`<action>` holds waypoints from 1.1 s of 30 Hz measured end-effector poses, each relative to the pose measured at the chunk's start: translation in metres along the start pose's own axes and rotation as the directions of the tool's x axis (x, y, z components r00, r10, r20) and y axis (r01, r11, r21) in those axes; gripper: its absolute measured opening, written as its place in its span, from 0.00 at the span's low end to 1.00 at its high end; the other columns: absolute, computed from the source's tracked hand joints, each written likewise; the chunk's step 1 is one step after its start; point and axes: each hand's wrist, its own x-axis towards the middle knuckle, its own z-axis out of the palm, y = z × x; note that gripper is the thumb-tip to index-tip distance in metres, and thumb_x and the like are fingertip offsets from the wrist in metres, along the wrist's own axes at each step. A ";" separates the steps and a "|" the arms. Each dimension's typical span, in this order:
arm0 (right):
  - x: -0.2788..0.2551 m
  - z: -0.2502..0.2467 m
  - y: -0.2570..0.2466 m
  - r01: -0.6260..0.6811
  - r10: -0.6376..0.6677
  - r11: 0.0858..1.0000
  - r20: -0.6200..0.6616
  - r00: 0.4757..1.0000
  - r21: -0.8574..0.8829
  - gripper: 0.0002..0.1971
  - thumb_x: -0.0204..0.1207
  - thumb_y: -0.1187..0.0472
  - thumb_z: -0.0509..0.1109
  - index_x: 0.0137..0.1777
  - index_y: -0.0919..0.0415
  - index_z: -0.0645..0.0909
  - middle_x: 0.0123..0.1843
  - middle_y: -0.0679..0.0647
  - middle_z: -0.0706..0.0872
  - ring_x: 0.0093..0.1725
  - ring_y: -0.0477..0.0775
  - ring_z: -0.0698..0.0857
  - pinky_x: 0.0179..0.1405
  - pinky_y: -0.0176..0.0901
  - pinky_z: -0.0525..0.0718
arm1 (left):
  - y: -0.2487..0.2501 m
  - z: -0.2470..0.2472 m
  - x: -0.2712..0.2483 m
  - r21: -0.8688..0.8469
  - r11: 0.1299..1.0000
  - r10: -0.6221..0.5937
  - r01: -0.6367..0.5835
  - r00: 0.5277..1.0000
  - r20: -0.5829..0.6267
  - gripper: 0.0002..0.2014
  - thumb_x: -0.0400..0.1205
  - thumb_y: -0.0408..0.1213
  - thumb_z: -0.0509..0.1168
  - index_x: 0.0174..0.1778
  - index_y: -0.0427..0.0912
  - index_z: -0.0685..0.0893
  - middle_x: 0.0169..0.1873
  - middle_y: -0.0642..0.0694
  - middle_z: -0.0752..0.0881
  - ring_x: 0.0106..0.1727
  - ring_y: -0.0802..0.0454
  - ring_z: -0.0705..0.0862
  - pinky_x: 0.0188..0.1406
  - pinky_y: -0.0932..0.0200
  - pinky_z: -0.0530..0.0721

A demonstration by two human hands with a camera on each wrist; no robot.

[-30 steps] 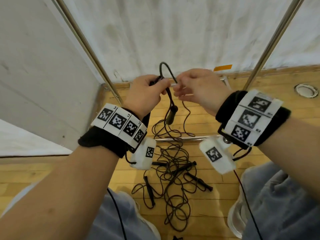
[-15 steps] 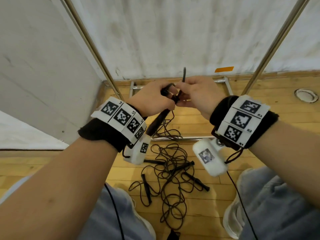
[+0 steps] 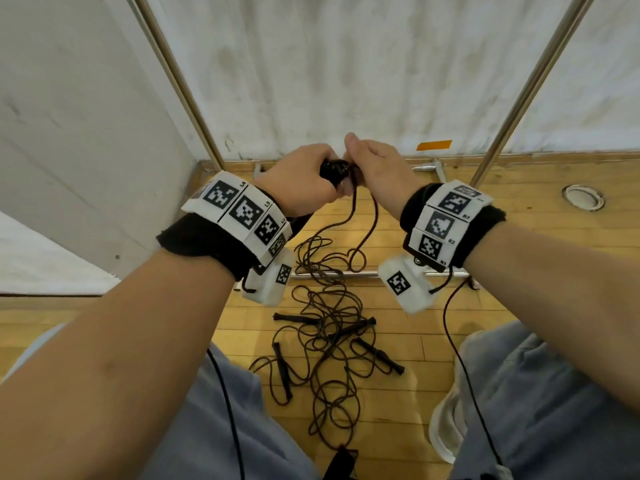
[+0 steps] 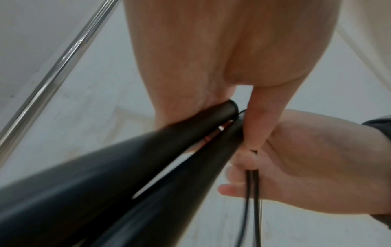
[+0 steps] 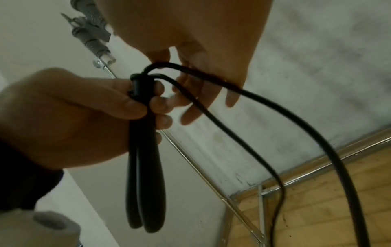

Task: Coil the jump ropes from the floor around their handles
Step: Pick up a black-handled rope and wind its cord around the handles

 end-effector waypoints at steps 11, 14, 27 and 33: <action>-0.008 0.001 -0.015 0.076 -0.071 0.995 -0.078 0.994 0.062 0.22 0.80 0.46 0.64 0.24 0.53 0.73 0.16 0.41 0.71 0.19 0.44 0.72 0.28 0.42 0.78 | -0.003 -0.008 -0.007 -0.040 0.998 0.038 -0.040 0.998 -0.053 0.10 0.76 0.37 0.71 0.52 0.41 0.82 0.43 0.47 0.85 0.44 0.51 0.83 0.43 0.58 0.80; -0.003 -0.007 -0.025 0.024 0.009 0.936 -0.092 0.996 0.351 0.21 0.78 0.49 0.66 0.24 0.51 0.69 0.21 0.44 0.64 0.20 0.46 0.63 0.22 0.40 0.68 | -0.008 -0.011 -0.008 -0.066 0.997 0.045 -0.046 0.999 -0.017 0.08 0.79 0.41 0.70 0.49 0.42 0.81 0.39 0.49 0.84 0.40 0.53 0.82 0.40 0.62 0.77; -0.002 -0.015 -0.013 -0.028 0.033 0.998 0.095 0.995 -0.059 0.21 0.79 0.42 0.62 0.34 0.58 0.74 0.20 0.46 0.70 0.20 0.49 0.71 0.30 0.48 0.77 | -0.035 -0.009 -0.016 -0.044 0.989 0.142 -0.139 0.987 0.069 0.04 0.84 0.40 0.64 0.49 0.56 0.78 0.39 0.52 0.86 0.40 0.57 0.85 0.39 0.68 0.80; 0.003 -0.021 -0.022 -0.080 0.070 0.994 0.125 0.990 0.078 0.19 0.81 0.48 0.64 0.30 0.55 0.70 0.18 0.42 0.67 0.18 0.45 0.63 0.18 0.37 0.64 | -0.045 -0.005 -0.013 -0.142 0.983 0.119 -0.120 0.993 -0.016 0.07 0.83 0.41 0.66 0.54 0.45 0.83 0.34 0.49 0.87 0.27 0.69 0.82 0.28 0.76 0.76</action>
